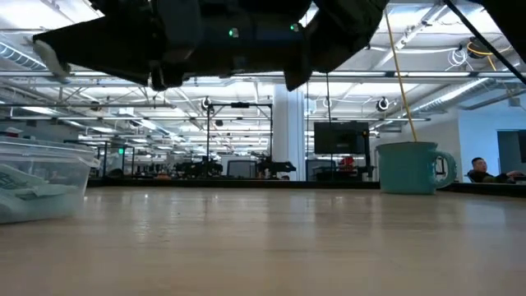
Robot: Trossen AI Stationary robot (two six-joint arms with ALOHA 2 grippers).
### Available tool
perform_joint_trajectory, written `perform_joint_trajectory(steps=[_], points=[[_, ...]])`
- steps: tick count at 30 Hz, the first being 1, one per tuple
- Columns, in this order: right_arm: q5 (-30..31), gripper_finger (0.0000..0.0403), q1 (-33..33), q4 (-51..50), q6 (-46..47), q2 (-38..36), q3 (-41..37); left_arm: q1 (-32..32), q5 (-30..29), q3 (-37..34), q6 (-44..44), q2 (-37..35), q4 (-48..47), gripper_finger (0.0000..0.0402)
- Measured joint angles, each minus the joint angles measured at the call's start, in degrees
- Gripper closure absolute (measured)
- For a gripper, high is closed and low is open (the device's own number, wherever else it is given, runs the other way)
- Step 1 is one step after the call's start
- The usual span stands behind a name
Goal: Pick and place Stevia / Truvia into bins
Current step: Put the white stevia packet into the transparent bin, then return to Home Position
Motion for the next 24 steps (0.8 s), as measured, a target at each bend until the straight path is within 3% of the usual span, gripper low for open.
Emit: perform_joint_trajectory(steps=[7, 17, 22, 24], points=[[-1.08, 0.0376, -0.24, -1.57, -0.37, 4.25, 5.43, 0.02, -0.02, 0.0, 2.32, 0.15, 3.49, 0.0307], [-0.97, 0.0283, -0.8, -7.3, -0.92, 4.24, 5.74, 0.02, 1.18, 0.0, 2.74, 0.15, 3.8, 0.0307], [-0.94, 0.0267, -0.68, -9.7, -2.06, 0.56, 5.63, -1.03, 1.6, 0.0, 7.19, -1.43, 3.22, 0.0307], [-0.9, 0.0267, -0.68, -15.21, -3.78, -3.4, 5.65, -1.64, 1.64, 0.0, 8.61, -2.88, 1.99, 0.0307]])
